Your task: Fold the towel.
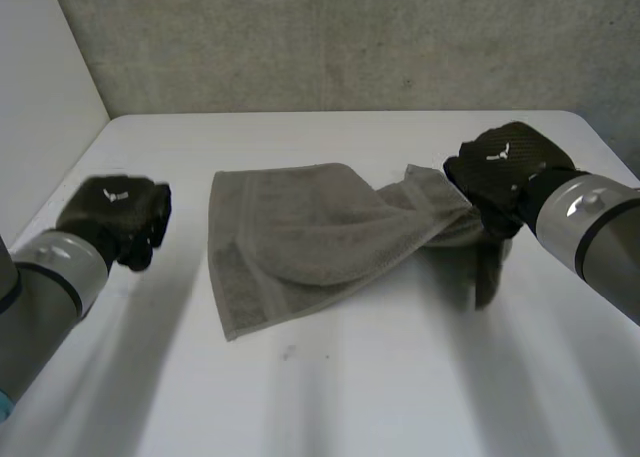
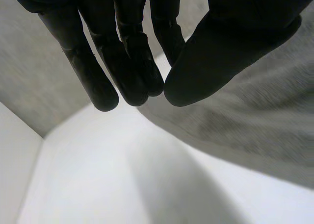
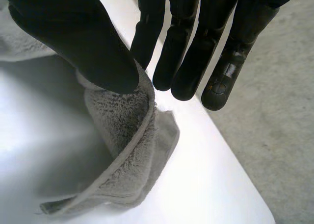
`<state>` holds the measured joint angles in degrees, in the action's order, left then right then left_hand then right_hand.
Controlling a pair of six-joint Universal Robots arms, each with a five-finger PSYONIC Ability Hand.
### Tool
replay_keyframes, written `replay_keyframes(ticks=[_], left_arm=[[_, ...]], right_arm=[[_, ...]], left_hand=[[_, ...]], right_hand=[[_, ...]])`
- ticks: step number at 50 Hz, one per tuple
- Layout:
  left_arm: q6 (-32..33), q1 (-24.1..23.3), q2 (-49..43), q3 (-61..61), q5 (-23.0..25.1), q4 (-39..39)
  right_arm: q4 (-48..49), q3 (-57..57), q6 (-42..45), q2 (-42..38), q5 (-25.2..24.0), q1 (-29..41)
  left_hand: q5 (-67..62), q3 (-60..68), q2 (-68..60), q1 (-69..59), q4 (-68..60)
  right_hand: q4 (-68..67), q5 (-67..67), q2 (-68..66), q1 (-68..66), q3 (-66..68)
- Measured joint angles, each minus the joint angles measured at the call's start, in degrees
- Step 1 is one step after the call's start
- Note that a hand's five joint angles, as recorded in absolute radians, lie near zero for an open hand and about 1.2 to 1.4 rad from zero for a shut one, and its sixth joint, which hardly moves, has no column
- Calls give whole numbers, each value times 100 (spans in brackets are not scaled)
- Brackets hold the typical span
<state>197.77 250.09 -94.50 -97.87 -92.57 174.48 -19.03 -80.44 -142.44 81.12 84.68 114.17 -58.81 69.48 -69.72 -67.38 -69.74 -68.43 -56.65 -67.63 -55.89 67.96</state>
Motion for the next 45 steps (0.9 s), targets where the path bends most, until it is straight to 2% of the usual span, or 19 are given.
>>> replay_keyframes(ticks=[3,4,6,7,8,10,11,15,22,28,45], left_arm=[[-11,27,-149,-109,99,36],[-29,27,-269,-167,154,103],[-120,-34,-608,-258,242,323],[-151,-62,-691,-270,253,376],[-211,-116,-821,-281,265,456],[-280,-180,-947,-291,272,531],[-388,-277,-1098,-296,271,624],[-831,-645,-1505,-335,196,934],[-1120,-883,-1904,-390,28,1462],[-1114,-890,-2234,-356,-44,1845],[-1082,-873,-2583,-192,-28,1949]], right_arm=[[-95,-30,71,1,-5,12],[-115,-35,96,-60,-4,27],[-14,1,76,-272,18,51],[26,10,60,-329,28,54],[103,28,29,-417,52,59],[186,46,-9,-501,80,62],[255,57,-41,-565,105,64],[607,73,-201,-825,246,59],[776,9,-261,-955,305,32],[784,-25,-261,-1009,299,20],[878,-104,-258,-1076,289,29]], left_hand=[[0,0,0,0,0],[220,-335,363,77,368],[839,-927,1074,792,949],[1814,-2025,2064,1798,1933],[2356,-2393,2488,2421,2429],[2356,-2393,2488,2421,2429],[2938,-2995,3024,2764,3028],[3458,-3515,3549,3274,3548],[3607,-3657,3686,3416,3687],[3611,-3660,3692,3432,3696],[3372,-3412,3440,3171,3443]], right_hand=[[0,0,0,0,0],[0,0,0,0,0],[0,0,0,0,0],[0,0,0,0,0],[0,0,0,0,0],[0,0,0,0,0],[0,0,0,0,0],[0,0,0,0,0],[0,0,0,0,0],[0,-1,0,0,0],[0,-7,0,0,0]])
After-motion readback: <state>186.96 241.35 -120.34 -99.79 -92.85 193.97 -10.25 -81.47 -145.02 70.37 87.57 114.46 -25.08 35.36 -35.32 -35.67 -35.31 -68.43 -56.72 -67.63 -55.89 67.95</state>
